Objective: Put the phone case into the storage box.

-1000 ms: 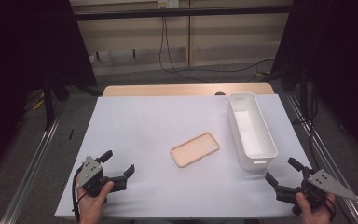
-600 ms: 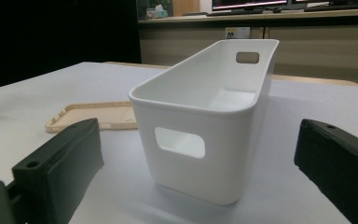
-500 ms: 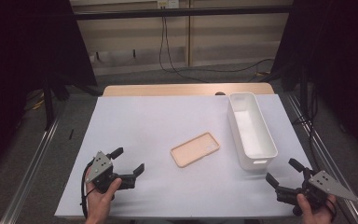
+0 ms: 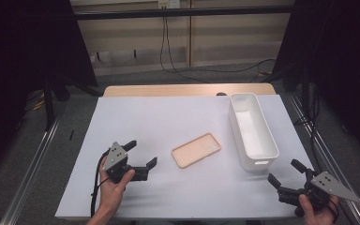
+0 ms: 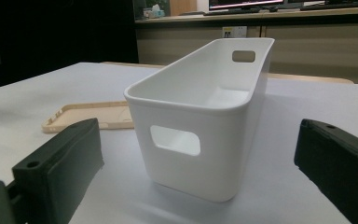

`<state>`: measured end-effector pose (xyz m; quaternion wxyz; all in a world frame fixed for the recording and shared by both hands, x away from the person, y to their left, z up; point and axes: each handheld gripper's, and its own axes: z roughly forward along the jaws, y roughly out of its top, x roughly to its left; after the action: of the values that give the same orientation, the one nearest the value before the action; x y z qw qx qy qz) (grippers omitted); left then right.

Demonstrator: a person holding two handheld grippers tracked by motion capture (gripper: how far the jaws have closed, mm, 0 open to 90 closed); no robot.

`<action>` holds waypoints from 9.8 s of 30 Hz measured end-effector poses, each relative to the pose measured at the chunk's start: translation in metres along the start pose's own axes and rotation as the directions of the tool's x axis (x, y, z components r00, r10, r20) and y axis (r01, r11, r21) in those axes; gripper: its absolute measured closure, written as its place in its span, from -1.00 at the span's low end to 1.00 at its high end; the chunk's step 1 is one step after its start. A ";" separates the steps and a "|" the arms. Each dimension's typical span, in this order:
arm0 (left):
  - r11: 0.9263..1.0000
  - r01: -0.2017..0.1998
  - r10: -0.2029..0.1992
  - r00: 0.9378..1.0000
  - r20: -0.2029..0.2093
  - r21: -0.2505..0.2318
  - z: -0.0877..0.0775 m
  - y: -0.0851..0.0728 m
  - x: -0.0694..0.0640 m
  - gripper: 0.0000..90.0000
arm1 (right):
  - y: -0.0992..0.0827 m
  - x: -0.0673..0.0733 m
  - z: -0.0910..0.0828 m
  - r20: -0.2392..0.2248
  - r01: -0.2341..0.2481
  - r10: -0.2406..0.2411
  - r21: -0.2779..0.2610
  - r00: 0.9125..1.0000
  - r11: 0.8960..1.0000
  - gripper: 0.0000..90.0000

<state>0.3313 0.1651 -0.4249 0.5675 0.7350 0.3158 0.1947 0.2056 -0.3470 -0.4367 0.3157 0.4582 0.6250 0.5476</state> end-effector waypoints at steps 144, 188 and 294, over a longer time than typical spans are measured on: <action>0.693 -0.209 -0.029 0.948 0.316 0.690 0.175 0.036 0.005 0.69 | 0.000 0.004 0.001 -0.032 0.017 -0.016 0.009 0.999 1.000 -0.98; 0.746 -0.123 -0.043 0.972 0.233 0.654 0.167 0.033 0.010 0.95 | 0.000 0.004 -0.002 -0.019 0.011 -0.011 0.006 1.000 1.000 -0.98; 0.993 -0.046 0.028 0.986 0.166 0.106 0.033 0.035 -0.055 0.95 | 0.052 0.073 0.050 -0.257 0.031 -0.030 0.003 0.966 1.000 -0.83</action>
<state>0.3214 0.0987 -0.3968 0.5469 0.7842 0.2645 0.1263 0.2347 -0.2608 -0.3880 0.2390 0.3747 0.6694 0.5953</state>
